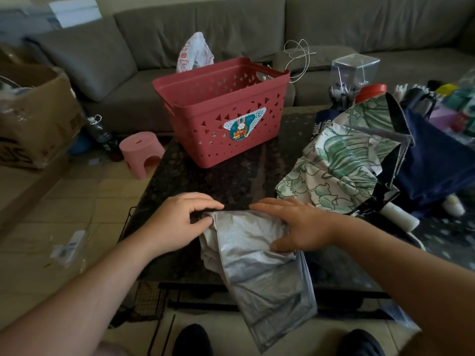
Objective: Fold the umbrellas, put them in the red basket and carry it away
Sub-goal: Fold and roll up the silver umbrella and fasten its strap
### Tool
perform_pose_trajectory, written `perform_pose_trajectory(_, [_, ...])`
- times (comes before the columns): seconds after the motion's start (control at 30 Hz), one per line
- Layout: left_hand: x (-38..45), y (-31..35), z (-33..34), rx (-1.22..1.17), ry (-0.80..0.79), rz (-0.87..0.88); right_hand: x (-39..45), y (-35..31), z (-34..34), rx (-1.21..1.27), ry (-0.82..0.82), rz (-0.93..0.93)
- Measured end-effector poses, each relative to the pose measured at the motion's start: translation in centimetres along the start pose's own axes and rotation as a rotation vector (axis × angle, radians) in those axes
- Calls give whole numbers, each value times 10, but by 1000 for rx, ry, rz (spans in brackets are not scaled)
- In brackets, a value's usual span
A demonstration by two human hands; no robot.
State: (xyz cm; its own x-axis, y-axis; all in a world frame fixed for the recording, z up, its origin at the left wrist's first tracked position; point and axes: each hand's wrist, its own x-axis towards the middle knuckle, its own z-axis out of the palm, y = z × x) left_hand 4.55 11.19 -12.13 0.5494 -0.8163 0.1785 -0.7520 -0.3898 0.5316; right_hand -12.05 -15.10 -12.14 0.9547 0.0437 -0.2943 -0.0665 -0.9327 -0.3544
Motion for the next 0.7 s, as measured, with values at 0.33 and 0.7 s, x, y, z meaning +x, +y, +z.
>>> perform_pose_trajectory(0.33, [4,2,-2,300,-176,174,3,2,2,-95,-77,25])
perform_pose_trajectory(0.7, [41,46,27,128,66,25,4,-5,0,-205,-117,40])
